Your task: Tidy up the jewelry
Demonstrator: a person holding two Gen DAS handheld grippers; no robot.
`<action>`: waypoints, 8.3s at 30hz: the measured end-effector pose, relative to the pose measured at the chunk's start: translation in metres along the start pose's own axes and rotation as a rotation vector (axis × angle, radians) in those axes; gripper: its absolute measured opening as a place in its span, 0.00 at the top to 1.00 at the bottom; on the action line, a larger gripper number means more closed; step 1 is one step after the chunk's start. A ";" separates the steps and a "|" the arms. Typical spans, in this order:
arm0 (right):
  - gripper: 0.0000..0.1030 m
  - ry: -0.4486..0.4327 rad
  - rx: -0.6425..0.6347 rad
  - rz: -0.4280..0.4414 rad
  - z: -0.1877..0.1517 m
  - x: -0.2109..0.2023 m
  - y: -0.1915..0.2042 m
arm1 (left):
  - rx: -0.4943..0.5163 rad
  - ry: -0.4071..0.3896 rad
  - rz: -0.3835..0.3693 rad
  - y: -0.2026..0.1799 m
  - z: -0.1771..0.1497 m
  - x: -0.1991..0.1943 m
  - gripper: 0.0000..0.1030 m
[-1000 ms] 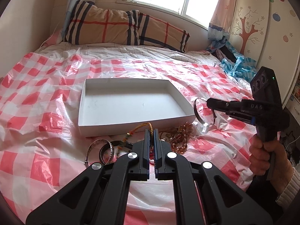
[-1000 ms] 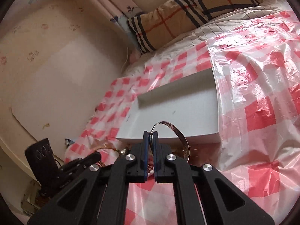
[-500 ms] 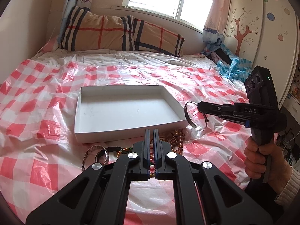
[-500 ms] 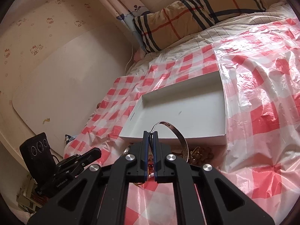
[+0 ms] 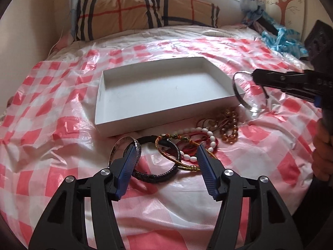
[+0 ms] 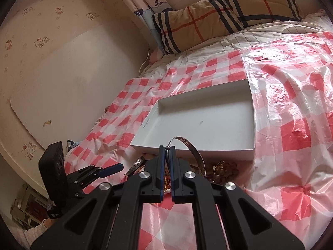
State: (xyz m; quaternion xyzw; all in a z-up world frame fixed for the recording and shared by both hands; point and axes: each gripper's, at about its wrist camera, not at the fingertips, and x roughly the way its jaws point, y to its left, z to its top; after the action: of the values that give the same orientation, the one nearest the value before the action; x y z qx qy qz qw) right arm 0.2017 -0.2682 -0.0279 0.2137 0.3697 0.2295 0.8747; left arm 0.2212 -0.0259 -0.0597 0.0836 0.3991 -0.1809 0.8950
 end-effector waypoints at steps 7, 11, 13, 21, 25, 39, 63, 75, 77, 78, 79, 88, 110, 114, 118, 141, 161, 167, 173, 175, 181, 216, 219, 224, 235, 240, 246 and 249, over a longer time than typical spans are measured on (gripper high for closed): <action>0.94 0.005 -0.008 0.013 0.001 0.001 0.003 | -0.052 -0.004 -0.006 0.006 0.005 0.009 0.45; 0.94 -0.001 -0.007 0.024 0.001 0.000 0.003 | -0.028 -0.024 0.004 -0.001 0.008 0.010 0.45; 0.94 0.005 -0.007 0.022 0.001 0.001 0.003 | -0.020 -0.005 0.002 -0.003 0.008 0.015 0.50; 0.78 0.182 -0.032 0.000 -0.013 0.032 0.005 | -0.023 0.073 -0.054 -0.004 0.003 0.030 0.93; 0.62 0.241 -0.173 -0.141 -0.027 0.050 0.022 | -0.073 0.062 -0.078 0.006 0.004 0.025 0.97; 0.98 0.258 -0.221 -0.256 -0.033 0.065 0.016 | -0.098 -0.111 -0.209 0.005 0.014 -0.018 0.97; 0.48 0.358 -0.389 -0.275 -0.058 0.096 0.045 | -0.143 -0.185 -0.169 0.021 0.016 -0.036 0.97; 0.26 0.256 -0.279 -0.235 -0.034 0.072 0.033 | -0.168 -0.198 -0.164 0.026 0.021 -0.038 0.97; 0.26 0.275 -0.297 -0.236 -0.038 0.080 0.037 | -0.168 -0.198 -0.165 0.026 0.020 -0.038 0.97; 0.26 0.291 -0.311 -0.246 -0.040 0.086 0.039 | -0.167 -0.199 -0.165 0.026 0.020 -0.038 0.97; 0.26 0.308 -0.340 -0.259 -0.044 0.093 0.043 | -0.167 -0.201 -0.165 0.026 0.019 -0.037 0.97; 0.46 0.362 -0.463 -0.301 -0.059 0.114 0.052 | -0.184 -0.213 -0.165 0.031 0.016 -0.038 0.97; 0.46 0.104 -0.295 -0.322 0.037 0.096 0.014 | -0.178 -0.227 -0.174 0.024 0.077 0.003 0.97; 0.46 0.102 -0.288 -0.329 0.042 0.106 0.006 | -0.188 -0.223 -0.171 0.026 0.083 0.016 0.97; 0.46 0.091 -0.286 -0.334 0.045 0.111 0.001 | -0.215 -0.230 -0.157 0.029 0.088 0.028 0.97; 0.19 0.116 -0.385 -0.421 0.036 0.127 0.010 | -0.227 -0.134 0.121 0.042 0.081 0.048 0.28; 0.11 0.094 -0.398 -0.469 0.031 0.111 0.016 | -0.135 -0.203 0.190 0.019 0.072 0.019 0.15; 0.11 0.099 -0.428 -0.476 0.029 0.113 0.020 | -0.121 -0.207 0.195 0.016 0.071 0.020 0.13; 0.11 0.099 -0.480 -0.536 0.026 0.111 0.023 | -0.086 -0.215 0.195 0.017 0.072 0.014 0.09; 0.11 0.092 -0.462 -0.552 0.028 0.103 0.019 | -0.098 -0.216 0.160 0.025 0.071 0.007 0.07; 0.10 0.058 -0.355 -0.570 0.035 0.069 0.005 | -0.105 -0.199 0.141 0.036 0.058 -0.007 0.07; 0.10 0.256 -0.274 -0.541 -0.030 0.038 -0.013 | -0.105 -0.103 0.081 0.053 -0.012 -0.035 0.08; 0.10 0.258 -0.280 -0.540 -0.031 0.039 -0.013 | -0.070 -0.098 0.104 0.043 -0.010 -0.028 0.09; 0.10 0.259 -0.283 -0.540 -0.031 0.039 -0.011 | -0.010 -0.073 0.162 0.028 -0.003 -0.011 0.20; 0.10 0.262 -0.318 -0.533 -0.033 0.041 -0.004 | -0.060 0.078 0.140 0.035 -0.002 0.024 0.93; 0.10 0.227 -0.352 -0.444 -0.033 0.037 0.013 | -0.270 0.060 0.035 0.073 -0.003 0.014 0.96; 0.10 0.231 -0.475 -0.240 -0.041 0.067 0.075 | -0.379 0.053 -0.026 0.095 -0.009 0.012 0.96; 0.10 0.271 -0.539 -0.211 -0.049 0.095 0.096 | -0.381 0.054 -0.027 0.095 -0.010 0.011 0.96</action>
State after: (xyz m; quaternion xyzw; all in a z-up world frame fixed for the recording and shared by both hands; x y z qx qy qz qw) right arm 0.2008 -0.1279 -0.0581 -0.0977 0.4287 0.2534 0.8616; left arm 0.2587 0.0613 -0.0741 -0.0877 0.4512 -0.1117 0.8810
